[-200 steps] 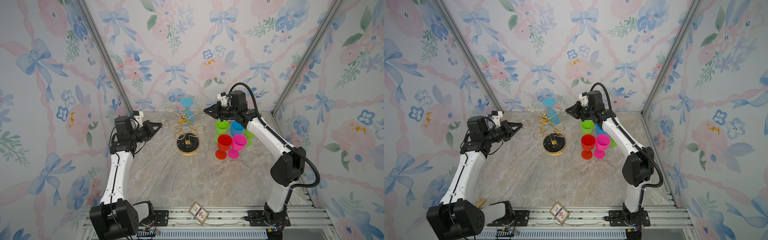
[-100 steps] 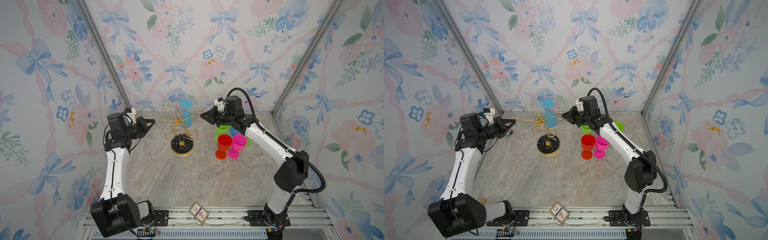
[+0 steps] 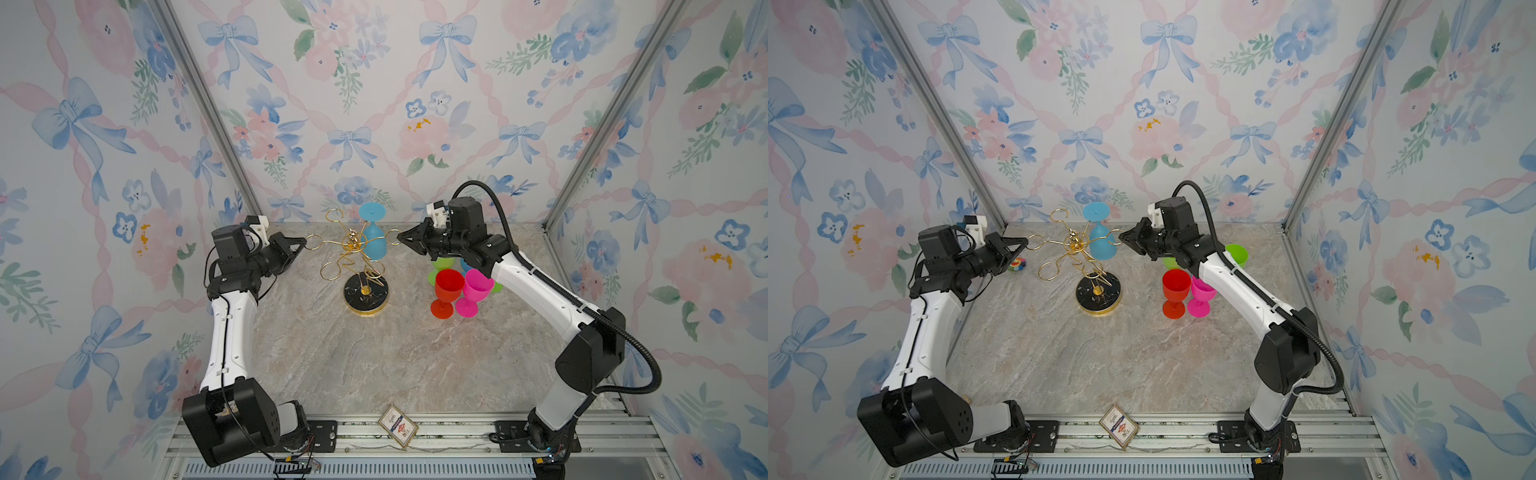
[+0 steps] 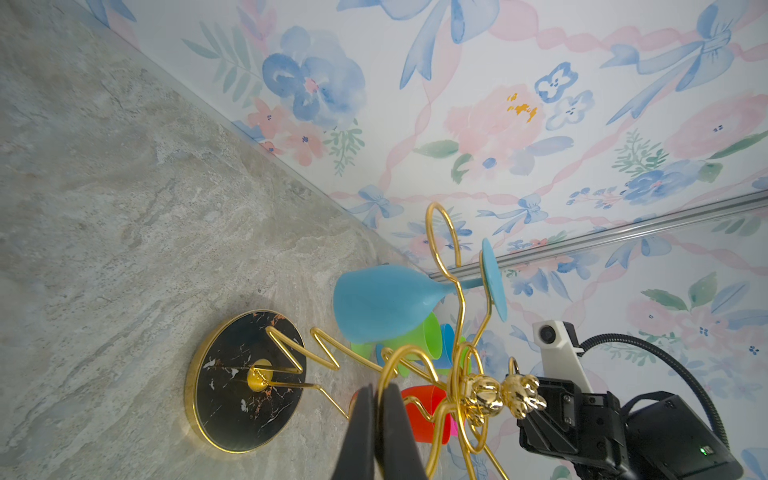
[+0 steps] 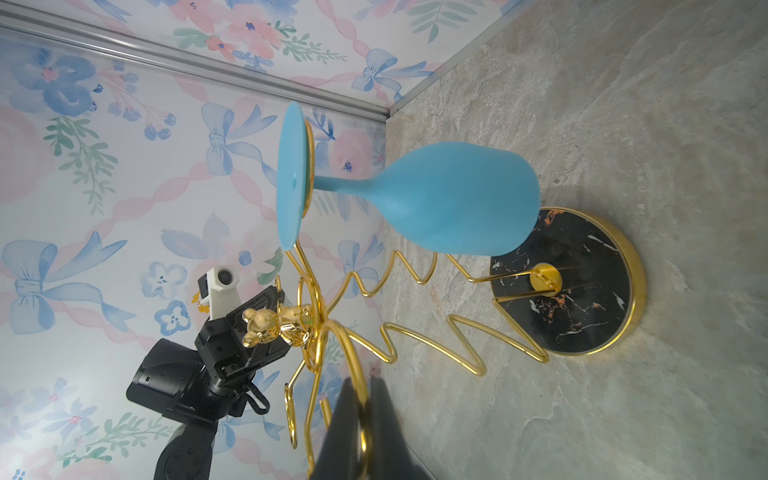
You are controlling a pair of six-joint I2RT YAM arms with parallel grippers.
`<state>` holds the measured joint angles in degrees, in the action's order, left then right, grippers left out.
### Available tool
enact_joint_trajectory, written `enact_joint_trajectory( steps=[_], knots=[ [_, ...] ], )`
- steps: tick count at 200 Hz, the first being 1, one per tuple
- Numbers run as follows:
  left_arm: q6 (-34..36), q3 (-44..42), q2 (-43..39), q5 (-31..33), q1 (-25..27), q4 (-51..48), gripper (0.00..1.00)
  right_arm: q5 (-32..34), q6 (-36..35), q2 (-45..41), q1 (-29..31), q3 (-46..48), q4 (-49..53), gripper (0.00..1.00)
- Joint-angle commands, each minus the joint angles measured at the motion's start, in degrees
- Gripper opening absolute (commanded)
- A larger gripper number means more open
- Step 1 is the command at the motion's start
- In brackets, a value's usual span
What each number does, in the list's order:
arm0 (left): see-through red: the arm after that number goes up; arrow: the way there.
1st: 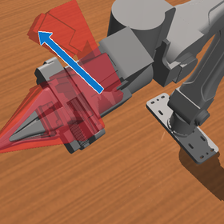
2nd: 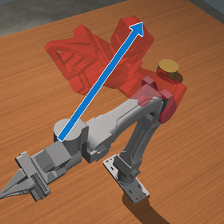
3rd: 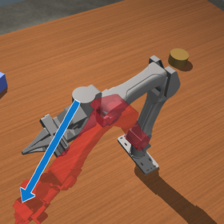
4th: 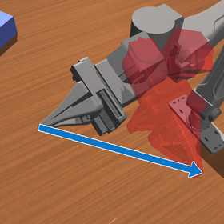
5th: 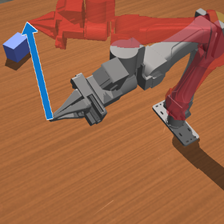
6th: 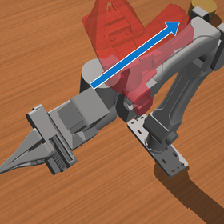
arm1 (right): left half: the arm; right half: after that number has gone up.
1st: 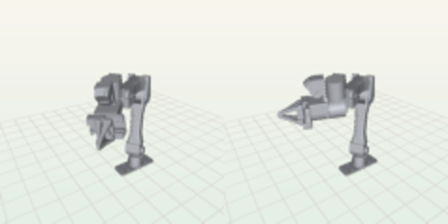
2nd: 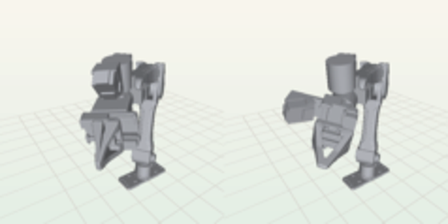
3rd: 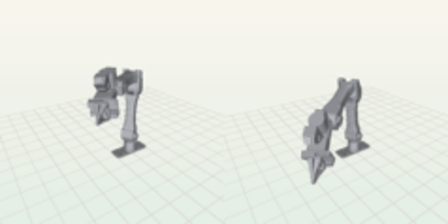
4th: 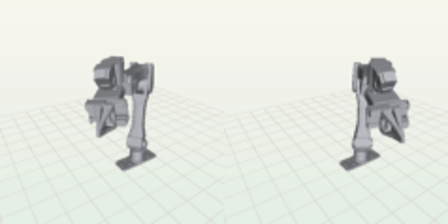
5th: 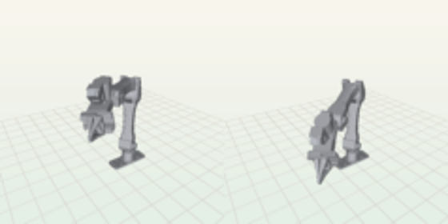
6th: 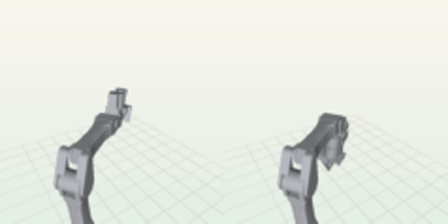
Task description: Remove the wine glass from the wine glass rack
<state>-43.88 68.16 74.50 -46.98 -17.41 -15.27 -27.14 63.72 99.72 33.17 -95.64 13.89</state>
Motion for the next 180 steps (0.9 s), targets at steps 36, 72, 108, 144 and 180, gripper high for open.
enact_joint_trajectory(
  steps=[36,72,108,144,180],
  knots=[
    [3.01,5.01,1.82,-1.71,0.14,4.62,0.09,-5.78,-1.8,0.77,-0.86,-3.81,-5.14,0.05],
    [2.77,6.86,2.68,-1.62,0.11,4.63,0.22,-6.6,-1.28,1.4,-2.49,-4.59,-6.17,0.06],
    [2.65,7.36,2.33,-1.89,0.09,4.63,0.36,-7.43,-0.15,2.2,-3.3,-4.66,-7.86,0.06],
    [2.87,5.71,0.15,-1.54,0.09,4.64,0.38,-7.93,0.43,2.25,-3.91,-3.74,-8.86,0.11],
    [3.35,3.92,-1.78,-1.1,0.09,4.63,0.39,-7.94,0.41,0.54,-4.69,-1.15,-9.37,0.16]
  ],
)
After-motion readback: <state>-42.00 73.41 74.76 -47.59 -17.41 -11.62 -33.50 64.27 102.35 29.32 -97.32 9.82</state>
